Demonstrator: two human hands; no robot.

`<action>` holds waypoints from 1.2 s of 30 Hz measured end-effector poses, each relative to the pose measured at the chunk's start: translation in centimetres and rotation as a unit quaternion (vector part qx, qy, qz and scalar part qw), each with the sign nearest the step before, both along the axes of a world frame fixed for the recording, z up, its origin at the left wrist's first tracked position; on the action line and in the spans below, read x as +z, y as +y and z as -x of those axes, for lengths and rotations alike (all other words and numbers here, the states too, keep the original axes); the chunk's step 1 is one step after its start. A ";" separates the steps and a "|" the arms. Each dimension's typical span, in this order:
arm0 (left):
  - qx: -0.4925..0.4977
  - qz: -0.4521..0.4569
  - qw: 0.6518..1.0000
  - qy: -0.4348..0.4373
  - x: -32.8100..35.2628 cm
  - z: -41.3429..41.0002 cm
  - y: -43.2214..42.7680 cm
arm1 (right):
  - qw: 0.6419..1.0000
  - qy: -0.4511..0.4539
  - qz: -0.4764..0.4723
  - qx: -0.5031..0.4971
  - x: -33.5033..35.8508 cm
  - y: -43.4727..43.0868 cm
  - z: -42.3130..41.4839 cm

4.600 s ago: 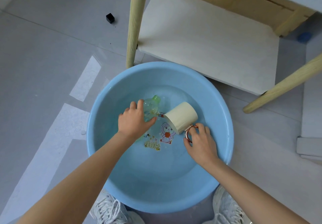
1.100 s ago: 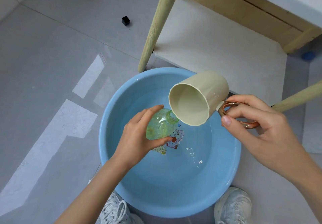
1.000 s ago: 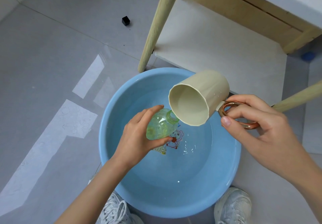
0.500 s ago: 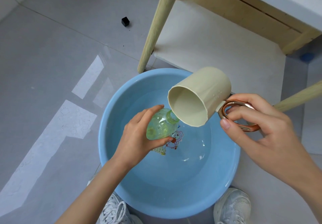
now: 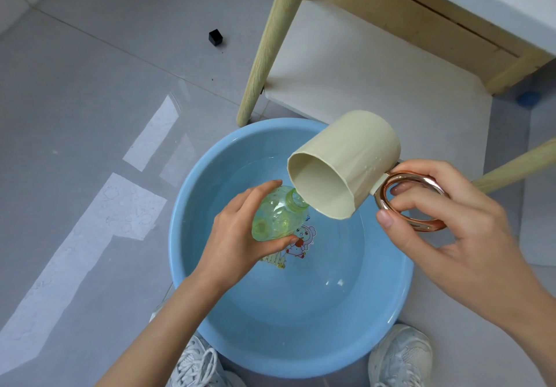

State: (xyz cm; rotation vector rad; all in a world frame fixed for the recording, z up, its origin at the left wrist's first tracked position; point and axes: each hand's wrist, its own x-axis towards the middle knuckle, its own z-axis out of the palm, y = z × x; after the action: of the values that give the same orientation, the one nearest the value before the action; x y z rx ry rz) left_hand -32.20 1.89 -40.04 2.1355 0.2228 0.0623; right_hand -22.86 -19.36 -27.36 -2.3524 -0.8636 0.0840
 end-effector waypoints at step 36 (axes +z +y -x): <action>0.004 0.007 1.000 -0.004 0.0 -0.2 -0.1 | 0.999 -0.043 0.013 0.013 0.1 0.1 0.1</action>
State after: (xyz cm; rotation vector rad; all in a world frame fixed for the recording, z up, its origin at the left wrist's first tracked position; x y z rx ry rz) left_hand -32.02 1.75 -40.04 2.1193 0.2270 0.0726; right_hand -22.97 -19.27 -27.25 -2.3845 -0.9407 0.0062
